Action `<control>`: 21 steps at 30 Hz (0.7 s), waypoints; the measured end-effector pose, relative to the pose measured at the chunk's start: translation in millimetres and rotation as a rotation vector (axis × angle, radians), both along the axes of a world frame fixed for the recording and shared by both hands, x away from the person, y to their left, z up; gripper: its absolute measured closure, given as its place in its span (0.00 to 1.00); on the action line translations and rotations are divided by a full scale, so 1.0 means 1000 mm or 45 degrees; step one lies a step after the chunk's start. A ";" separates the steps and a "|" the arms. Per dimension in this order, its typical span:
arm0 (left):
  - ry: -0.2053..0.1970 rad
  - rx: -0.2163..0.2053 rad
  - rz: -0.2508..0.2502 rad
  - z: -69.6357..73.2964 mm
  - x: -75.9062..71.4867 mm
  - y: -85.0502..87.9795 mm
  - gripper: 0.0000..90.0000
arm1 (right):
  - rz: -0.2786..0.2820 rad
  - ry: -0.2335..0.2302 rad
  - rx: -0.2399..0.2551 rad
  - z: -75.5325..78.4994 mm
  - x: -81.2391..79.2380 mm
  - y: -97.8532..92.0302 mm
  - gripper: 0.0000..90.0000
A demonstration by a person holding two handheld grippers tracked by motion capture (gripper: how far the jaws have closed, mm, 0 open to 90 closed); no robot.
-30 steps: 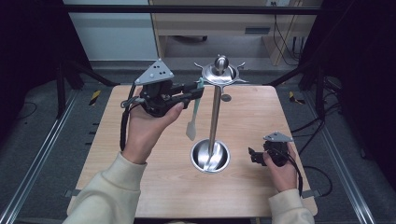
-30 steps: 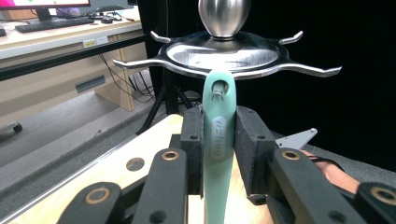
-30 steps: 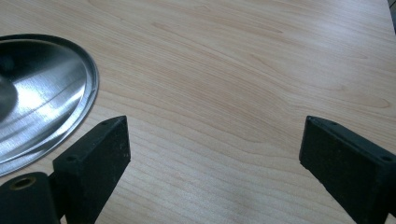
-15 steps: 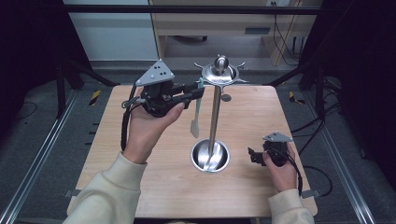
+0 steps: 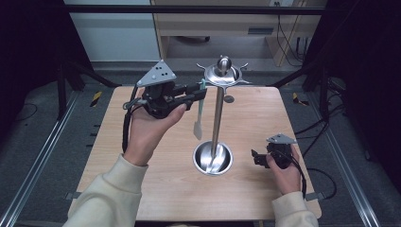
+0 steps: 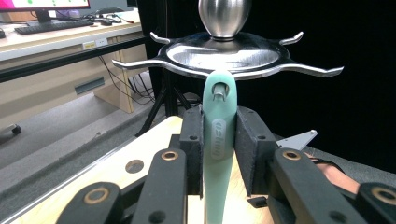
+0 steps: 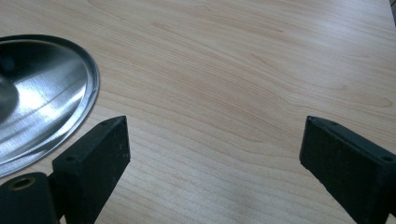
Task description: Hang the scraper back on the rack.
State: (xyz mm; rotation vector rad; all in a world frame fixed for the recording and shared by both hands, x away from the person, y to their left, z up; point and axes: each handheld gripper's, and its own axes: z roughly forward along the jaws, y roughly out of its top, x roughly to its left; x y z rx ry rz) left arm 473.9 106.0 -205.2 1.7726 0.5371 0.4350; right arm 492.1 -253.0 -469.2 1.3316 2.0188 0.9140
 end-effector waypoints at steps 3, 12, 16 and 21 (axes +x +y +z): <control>-0.002 -0.002 0.000 0.000 0.000 0.001 0.81 | 0.000 -0.002 0.001 0.000 0.000 0.000 0.10; -0.062 -0.008 0.083 -0.004 -0.006 0.009 0.59 | -0.012 -0.001 0.002 0.001 0.000 -0.001 0.10; -0.088 0.032 0.103 -0.009 -0.014 0.011 0.42 | -0.012 0.004 0.003 0.000 0.000 -0.001 0.09; -0.077 0.075 0.114 -0.022 -0.024 0.019 0.29 | -0.013 0.003 -0.001 0.001 -0.001 -0.001 0.09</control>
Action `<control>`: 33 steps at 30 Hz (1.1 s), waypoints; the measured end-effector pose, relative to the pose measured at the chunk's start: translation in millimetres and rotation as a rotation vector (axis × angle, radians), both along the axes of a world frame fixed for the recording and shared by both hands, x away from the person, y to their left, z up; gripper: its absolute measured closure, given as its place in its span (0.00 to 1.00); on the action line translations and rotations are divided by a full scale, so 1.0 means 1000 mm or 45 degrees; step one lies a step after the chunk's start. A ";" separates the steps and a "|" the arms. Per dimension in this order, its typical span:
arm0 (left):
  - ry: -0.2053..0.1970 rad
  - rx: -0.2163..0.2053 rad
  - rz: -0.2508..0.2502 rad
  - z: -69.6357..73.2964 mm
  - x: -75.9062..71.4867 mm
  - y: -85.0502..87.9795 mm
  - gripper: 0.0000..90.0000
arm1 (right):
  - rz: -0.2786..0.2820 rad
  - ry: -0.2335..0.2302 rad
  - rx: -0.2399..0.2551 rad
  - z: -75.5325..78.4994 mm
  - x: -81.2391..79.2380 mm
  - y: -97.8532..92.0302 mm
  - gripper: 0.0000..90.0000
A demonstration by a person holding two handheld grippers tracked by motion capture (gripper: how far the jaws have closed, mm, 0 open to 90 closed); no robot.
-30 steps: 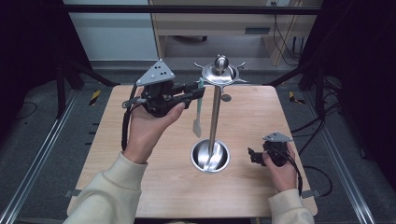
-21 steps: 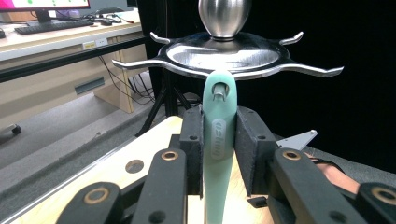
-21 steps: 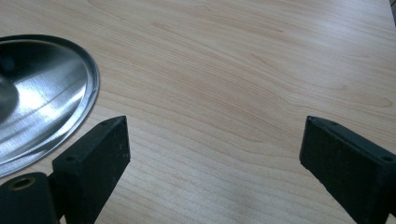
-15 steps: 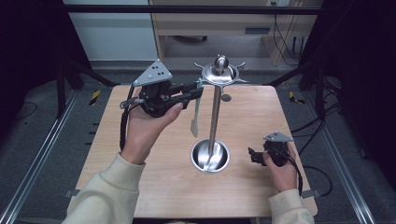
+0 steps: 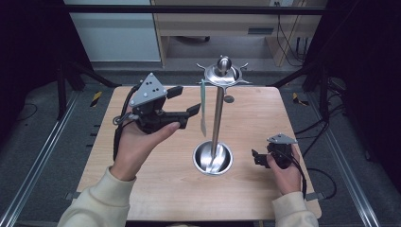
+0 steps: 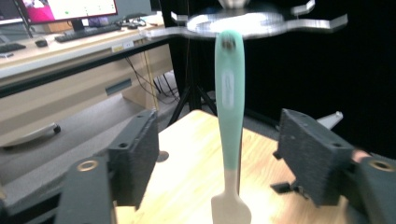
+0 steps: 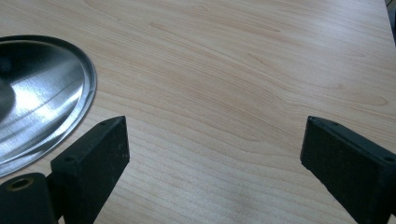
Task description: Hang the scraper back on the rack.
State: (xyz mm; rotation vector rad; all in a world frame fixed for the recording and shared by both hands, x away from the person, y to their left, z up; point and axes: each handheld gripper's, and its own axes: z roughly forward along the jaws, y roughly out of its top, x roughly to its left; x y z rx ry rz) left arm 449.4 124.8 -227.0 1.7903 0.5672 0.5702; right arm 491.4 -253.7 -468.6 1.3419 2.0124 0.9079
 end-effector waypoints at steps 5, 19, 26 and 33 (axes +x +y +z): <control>0.001 0.023 0.024 -0.016 -0.004 0.008 0.21 | 0.004 -0.005 -0.005 0.000 0.001 0.001 0.09; 0.036 0.091 -0.016 -0.060 -0.010 0.012 0.08 | -0.001 -0.004 -0.014 -0.001 0.001 0.001 0.09; 0.097 0.107 -0.038 -0.086 -0.010 0.017 0.07 | -0.001 -0.004 -0.016 -0.001 0.001 0.001 0.09; 0.123 0.135 -0.019 -0.109 -0.009 0.023 0.07 | -0.002 0.000 -0.018 -0.001 0.001 0.001 0.09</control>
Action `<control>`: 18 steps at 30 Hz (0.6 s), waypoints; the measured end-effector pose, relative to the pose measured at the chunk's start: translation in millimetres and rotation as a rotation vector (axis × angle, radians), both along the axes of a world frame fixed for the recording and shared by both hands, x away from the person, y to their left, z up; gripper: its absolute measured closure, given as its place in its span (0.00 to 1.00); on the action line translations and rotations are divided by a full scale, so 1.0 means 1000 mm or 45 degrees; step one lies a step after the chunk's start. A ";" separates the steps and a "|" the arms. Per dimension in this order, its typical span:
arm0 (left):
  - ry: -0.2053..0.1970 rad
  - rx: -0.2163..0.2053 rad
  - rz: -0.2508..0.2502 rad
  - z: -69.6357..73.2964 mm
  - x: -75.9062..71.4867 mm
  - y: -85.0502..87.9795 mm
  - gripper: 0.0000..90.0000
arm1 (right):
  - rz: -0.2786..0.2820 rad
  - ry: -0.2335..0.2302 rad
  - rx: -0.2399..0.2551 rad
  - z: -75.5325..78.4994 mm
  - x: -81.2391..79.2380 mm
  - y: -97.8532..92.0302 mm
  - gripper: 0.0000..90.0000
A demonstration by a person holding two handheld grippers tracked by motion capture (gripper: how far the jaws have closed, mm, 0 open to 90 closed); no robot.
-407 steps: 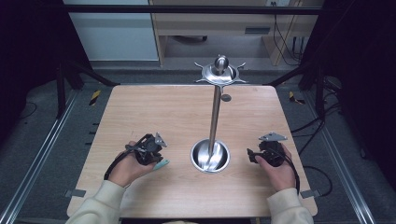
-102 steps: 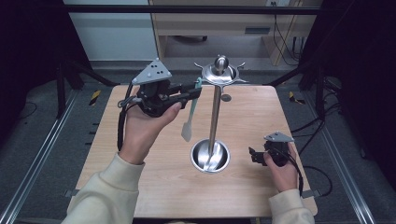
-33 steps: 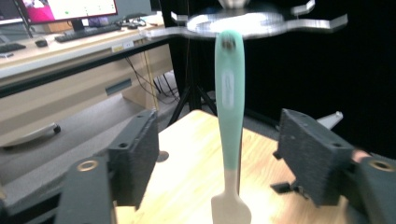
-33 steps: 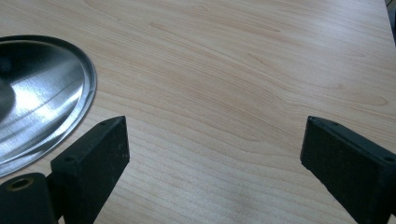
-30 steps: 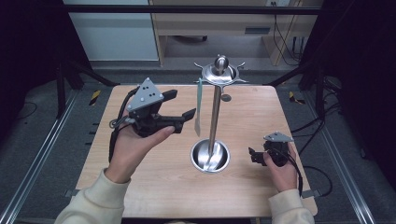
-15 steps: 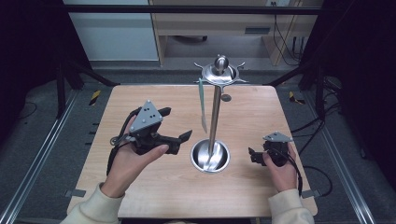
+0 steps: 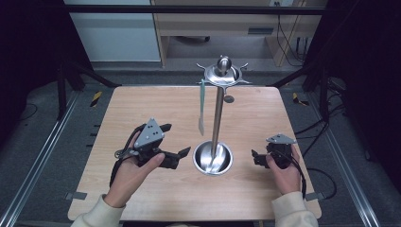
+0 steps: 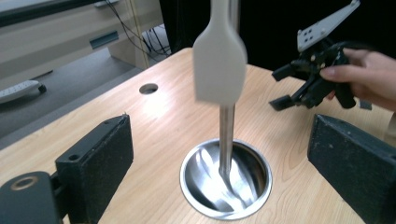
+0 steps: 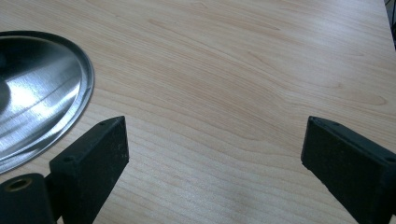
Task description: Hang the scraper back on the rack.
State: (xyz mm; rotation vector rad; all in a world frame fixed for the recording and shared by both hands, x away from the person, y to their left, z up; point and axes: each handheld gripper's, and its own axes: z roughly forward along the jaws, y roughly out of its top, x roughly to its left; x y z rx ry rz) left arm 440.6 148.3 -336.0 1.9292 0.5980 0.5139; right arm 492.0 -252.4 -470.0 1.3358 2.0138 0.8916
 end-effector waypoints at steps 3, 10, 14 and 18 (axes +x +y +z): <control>-0.004 0.034 0.014 -0.011 0.001 0.002 0.07 | 0.004 -0.001 -0.005 0.000 0.000 0.000 0.09; 0.018 0.122 0.065 -0.043 0.004 0.009 0.08 | 0.008 0.002 -0.008 0.000 0.000 0.000 0.09; 0.040 0.157 0.088 -0.060 0.006 0.016 0.08 | 0.010 0.004 -0.011 -0.001 0.000 0.001 0.09; 0.059 0.177 0.116 -0.073 0.008 0.026 0.08 | 0.009 0.005 -0.013 -0.001 0.000 0.000 0.09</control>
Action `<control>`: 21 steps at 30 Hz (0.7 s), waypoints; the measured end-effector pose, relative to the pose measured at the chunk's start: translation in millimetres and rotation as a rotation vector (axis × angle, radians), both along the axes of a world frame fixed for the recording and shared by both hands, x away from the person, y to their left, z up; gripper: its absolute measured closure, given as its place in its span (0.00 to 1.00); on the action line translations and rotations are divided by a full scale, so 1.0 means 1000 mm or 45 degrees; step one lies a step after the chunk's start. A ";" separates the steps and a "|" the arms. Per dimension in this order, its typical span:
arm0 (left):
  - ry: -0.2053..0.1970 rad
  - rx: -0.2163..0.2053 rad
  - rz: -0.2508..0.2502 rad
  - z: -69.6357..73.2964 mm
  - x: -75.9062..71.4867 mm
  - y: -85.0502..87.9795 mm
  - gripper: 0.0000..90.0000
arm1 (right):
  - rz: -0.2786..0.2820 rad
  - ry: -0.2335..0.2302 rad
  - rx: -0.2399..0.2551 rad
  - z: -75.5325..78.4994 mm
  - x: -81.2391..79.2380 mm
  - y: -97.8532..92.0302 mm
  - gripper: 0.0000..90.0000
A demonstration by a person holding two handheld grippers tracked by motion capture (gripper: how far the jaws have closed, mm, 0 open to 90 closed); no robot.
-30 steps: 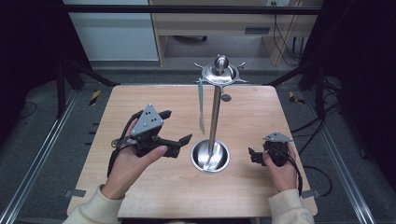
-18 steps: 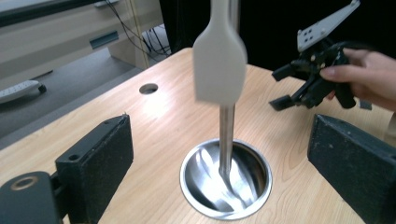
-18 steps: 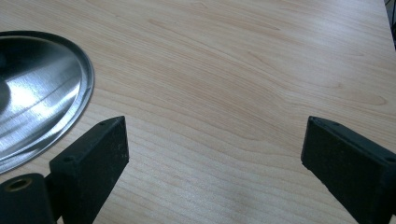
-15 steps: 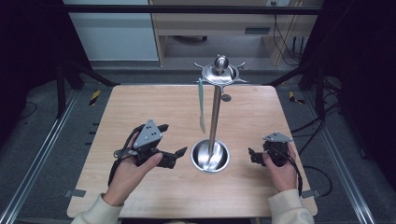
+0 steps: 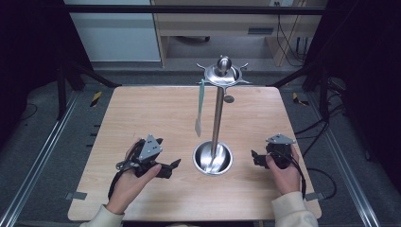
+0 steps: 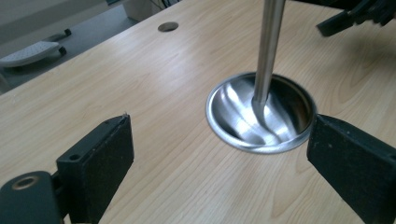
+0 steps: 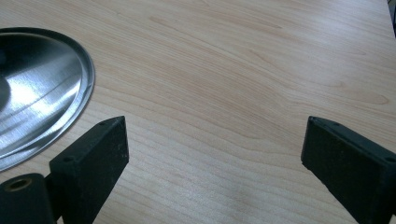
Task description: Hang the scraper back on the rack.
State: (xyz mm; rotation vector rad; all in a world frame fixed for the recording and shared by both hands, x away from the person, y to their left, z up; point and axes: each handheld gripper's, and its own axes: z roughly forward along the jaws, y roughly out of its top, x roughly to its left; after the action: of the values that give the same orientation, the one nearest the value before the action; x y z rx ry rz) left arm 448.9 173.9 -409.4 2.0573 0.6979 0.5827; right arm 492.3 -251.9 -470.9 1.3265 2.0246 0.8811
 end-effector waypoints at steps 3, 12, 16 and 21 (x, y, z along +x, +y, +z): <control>0.014 0.004 0.029 -0.010 0.002 0.008 0.08 | -0.001 0.006 0.002 0.000 0.000 0.001 0.09; 0.057 0.029 0.136 -0.033 0.009 0.040 0.08 | 0.002 0.005 0.001 0.000 0.000 0.001 0.09; 0.065 0.109 0.172 -0.040 0.011 0.053 0.08 | 0.008 0.002 0.000 0.000 0.000 0.001 0.09; 0.051 0.270 0.228 -0.052 0.009 0.067 0.08 | 0.007 0.000 -0.001 0.000 0.000 0.001 0.09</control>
State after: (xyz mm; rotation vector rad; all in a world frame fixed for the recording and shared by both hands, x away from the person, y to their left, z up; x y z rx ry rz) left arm 457.7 241.3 -461.3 2.2207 0.8822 0.7461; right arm 492.0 -251.2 -470.5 1.3212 2.0289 0.8825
